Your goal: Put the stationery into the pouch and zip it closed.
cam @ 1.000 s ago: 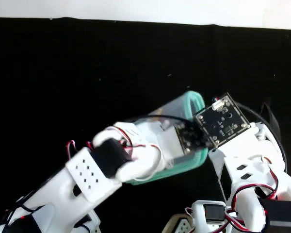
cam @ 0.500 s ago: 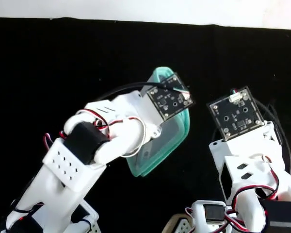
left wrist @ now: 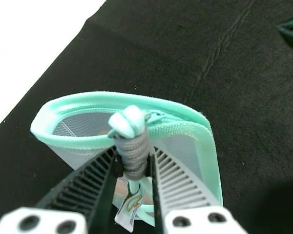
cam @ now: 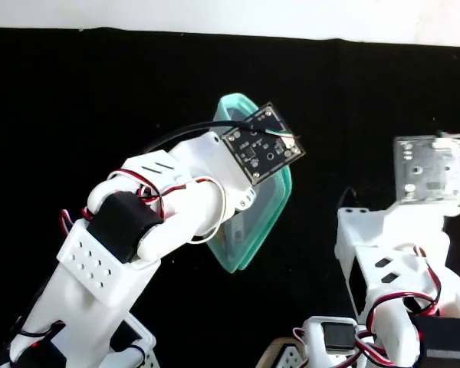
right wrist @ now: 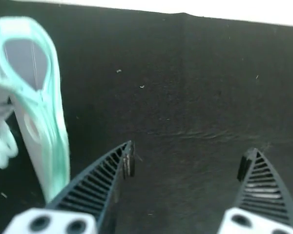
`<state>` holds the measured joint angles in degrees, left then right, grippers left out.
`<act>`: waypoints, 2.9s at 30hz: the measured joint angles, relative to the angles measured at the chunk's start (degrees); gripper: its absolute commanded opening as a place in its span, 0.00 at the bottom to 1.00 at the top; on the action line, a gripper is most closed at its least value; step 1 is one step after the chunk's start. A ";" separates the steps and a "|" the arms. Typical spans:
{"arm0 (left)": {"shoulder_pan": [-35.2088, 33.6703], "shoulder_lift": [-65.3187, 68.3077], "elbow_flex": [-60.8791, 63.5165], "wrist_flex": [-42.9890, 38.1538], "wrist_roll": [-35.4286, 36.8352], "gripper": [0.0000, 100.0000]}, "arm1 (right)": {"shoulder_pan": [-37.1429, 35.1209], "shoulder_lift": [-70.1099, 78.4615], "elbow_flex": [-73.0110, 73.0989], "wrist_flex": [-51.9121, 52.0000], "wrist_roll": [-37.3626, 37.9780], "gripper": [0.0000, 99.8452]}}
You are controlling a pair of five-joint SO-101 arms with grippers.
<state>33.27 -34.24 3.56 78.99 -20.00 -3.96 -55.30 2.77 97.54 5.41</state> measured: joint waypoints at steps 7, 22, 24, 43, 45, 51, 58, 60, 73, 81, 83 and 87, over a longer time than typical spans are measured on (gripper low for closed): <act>-0.35 0.00 0.00 0.09 0.00 0.01 | -8.09 -0.53 5.01 0.00 -3.60 0.33; -0.53 0.00 0.00 0.09 0.00 0.01 | -18.99 -7.38 7.30 -4.84 -3.60 0.33; -0.53 0.00 0.00 0.09 0.00 0.01 | -19.34 -7.38 7.56 -6.59 -5.36 0.33; -7.21 0.26 -3.16 0.09 18.73 0.01 | -29.45 -7.21 24.53 -18.81 -16.18 0.33; -7.21 1.85 -4.04 0.44 20.84 0.01 | -30.51 -7.21 26.73 -20.92 -16.18 0.33; -7.21 9.85 -12.75 4.48 25.23 0.01 | -33.49 -7.91 27.43 -22.77 -16.18 0.33; -4.40 16.35 -20.48 7.47 25.67 0.01 | -34.55 -11.43 27.60 -25.05 -16.18 0.33; -4.40 16.97 -20.57 7.47 25.67 0.01 | -34.55 -11.60 28.48 -26.46 -16.18 0.33; -4.40 17.23 -20.57 8.35 25.67 0.01 | -31.47 -11.52 45.27 -45.01 -16.18 0.33; -4.40 17.58 -20.57 8.35 25.67 0.01 | -30.51 -11.52 51.69 -56.09 -16.18 0.33; -4.40 17.58 -20.57 8.35 25.67 0.01 | -30.51 -11.52 53.10 -58.29 -16.18 0.33; -4.40 17.58 -20.57 8.35 25.67 0.01 | -30.51 -11.52 55.56 -59.69 -16.18 0.28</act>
<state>28.88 -16.66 -17.01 87.34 5.67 -34.46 -66.81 58.33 37.85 -10.77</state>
